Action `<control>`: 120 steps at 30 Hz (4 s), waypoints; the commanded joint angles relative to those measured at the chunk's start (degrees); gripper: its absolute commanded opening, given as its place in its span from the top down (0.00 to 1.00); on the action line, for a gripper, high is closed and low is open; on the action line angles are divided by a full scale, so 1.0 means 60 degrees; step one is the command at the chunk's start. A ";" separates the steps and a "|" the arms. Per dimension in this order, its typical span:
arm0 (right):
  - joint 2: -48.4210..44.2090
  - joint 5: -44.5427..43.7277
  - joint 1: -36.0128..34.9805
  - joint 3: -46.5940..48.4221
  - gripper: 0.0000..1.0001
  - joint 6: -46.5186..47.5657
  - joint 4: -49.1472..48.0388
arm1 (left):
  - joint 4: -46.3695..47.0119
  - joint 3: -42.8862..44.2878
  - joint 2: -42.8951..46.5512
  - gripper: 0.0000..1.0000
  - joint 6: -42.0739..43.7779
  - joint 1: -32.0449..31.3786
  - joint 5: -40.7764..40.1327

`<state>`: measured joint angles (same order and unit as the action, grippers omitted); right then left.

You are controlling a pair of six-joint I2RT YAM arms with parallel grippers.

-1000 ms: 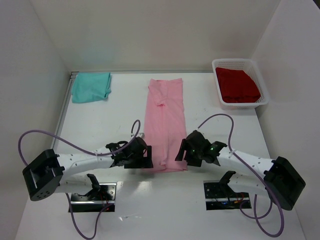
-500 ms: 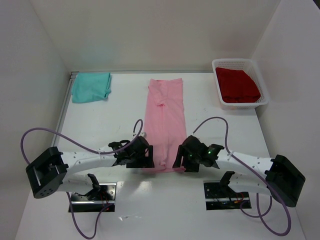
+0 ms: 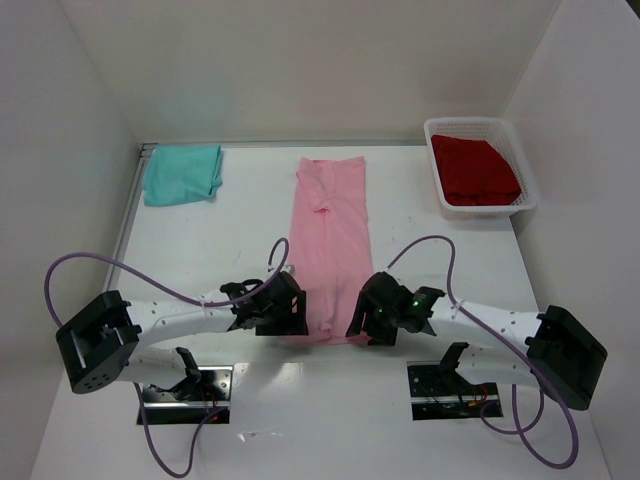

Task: Fold and stack the t-shirts
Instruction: Grab the bottom of the folded rectangular tshirt with both arms, then fold the folded rectangular tshirt in 1/3 of the way

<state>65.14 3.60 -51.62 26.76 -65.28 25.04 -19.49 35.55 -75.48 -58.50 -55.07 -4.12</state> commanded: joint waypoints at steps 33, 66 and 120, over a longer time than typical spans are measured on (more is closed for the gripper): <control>0.0466 -0.1815 -0.0113 0.0710 0.52 -0.0649 0.1291 | -0.0825 0.0052 -0.0353 0.23 -0.0284 -0.0065 -0.0485; -0.0267 -0.3439 0.0224 0.2159 1.00 0.0623 0.0296 | -0.1674 0.2467 0.0554 1.00 0.0916 -0.0065 -0.2300; 0.7905 -0.1097 0.5468 0.8254 0.79 0.4742 -0.4627 | 0.1548 0.9705 -0.7795 0.53 0.5692 0.6043 0.2488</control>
<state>109.93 -4.89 -18.50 73.95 -38.61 -0.38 -9.43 92.05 -120.97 -25.65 -18.48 9.04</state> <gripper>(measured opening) 0.197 0.431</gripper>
